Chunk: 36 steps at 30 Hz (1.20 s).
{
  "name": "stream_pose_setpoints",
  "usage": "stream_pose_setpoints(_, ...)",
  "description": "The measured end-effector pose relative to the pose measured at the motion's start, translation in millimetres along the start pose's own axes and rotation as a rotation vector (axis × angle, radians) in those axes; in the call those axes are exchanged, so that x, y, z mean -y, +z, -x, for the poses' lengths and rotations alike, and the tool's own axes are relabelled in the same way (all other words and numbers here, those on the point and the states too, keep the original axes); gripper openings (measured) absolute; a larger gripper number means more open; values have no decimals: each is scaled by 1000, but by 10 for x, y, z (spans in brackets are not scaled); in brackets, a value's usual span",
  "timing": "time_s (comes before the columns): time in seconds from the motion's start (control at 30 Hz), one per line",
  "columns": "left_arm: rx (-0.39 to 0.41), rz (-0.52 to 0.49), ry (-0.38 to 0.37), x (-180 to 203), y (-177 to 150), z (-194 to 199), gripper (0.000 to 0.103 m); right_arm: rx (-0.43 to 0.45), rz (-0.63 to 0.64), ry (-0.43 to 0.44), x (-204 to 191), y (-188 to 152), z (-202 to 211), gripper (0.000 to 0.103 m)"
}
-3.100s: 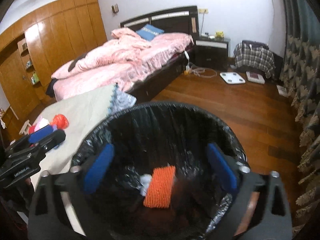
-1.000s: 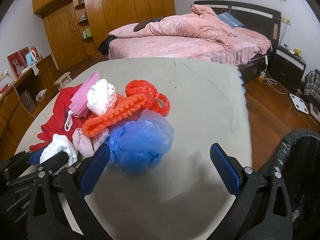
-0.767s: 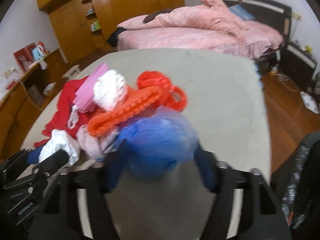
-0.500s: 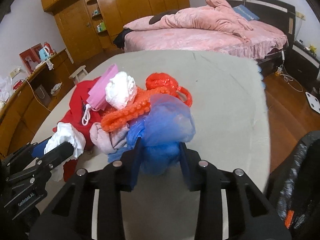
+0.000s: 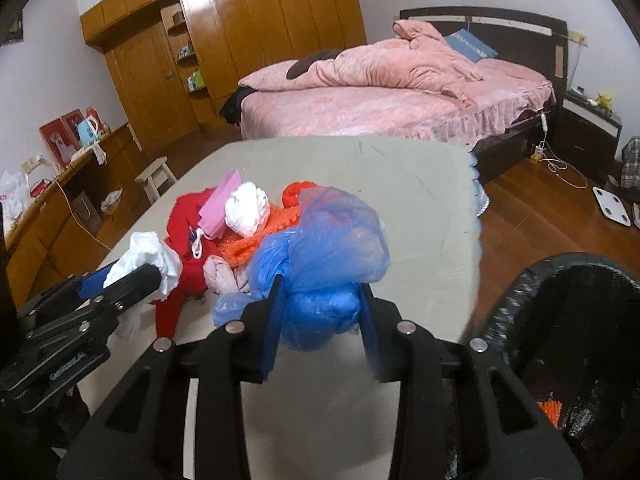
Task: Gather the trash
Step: 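Carry the blue bag and white cloth over the bin and release both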
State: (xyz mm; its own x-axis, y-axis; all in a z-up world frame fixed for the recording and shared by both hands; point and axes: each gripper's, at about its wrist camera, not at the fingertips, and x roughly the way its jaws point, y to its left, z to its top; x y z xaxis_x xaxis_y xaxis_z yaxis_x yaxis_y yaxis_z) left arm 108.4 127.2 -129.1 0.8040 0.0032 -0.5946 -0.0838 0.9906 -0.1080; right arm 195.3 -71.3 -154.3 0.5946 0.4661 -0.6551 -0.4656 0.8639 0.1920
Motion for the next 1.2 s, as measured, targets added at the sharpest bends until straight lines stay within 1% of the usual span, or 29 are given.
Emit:
stream_pose_setpoints(0.37,49,-24,-22,217,134,214,42,65,-14,-21,121,8,515,34)
stream_pose_setpoints(0.77,87,-62,-62,533,200,415,42,127,-45,-70,345,-69,1022,34)
stream_pose_setpoints(0.97,100,-88,-92,738,212,486,42,153,-65,-100,482,-137,1242,34)
stream_pose_setpoints(1.2,100,-119,-159,1053,206,492,42,173,-92,-154,685,-246,1479,34)
